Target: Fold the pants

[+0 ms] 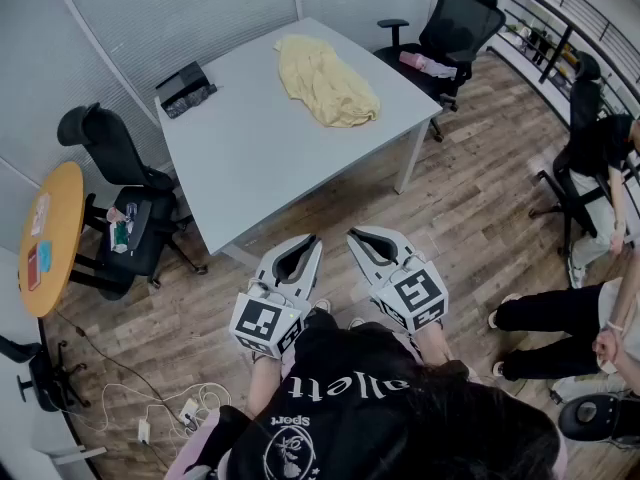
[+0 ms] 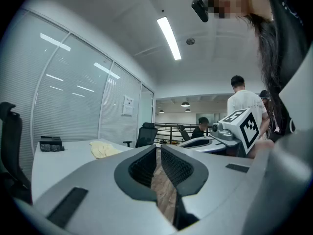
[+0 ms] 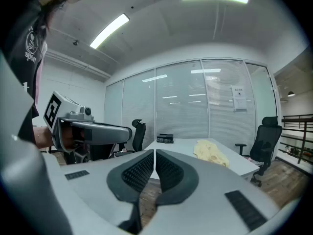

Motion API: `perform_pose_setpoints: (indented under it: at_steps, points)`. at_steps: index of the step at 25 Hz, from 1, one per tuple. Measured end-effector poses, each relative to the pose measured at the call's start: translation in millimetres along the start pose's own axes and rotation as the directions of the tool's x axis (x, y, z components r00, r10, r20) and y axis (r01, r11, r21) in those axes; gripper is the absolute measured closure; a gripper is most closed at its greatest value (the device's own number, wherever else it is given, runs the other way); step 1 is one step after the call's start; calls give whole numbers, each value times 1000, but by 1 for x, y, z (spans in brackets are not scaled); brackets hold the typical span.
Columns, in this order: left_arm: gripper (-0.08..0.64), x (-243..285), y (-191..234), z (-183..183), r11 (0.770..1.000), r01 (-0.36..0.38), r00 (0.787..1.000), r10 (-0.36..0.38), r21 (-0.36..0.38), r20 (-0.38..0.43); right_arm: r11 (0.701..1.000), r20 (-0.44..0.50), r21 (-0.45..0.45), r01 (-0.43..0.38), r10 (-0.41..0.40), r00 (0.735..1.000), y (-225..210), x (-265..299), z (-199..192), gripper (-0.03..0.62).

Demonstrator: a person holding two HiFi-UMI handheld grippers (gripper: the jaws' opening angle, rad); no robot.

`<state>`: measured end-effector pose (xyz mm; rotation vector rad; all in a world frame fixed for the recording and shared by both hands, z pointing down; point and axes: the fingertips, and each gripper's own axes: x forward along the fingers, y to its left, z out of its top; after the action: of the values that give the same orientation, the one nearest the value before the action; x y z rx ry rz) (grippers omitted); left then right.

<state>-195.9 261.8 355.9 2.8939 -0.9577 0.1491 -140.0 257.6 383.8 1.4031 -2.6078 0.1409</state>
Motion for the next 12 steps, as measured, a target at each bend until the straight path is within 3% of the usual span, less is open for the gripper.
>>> perform_pose_setpoints:
  at_steps: [12]
  points:
    - [512, 5, -18, -6, 1000, 3, 1000, -3, 1, -21, 1000, 29, 30, 9, -9, 1000, -8, -17, -5, 561]
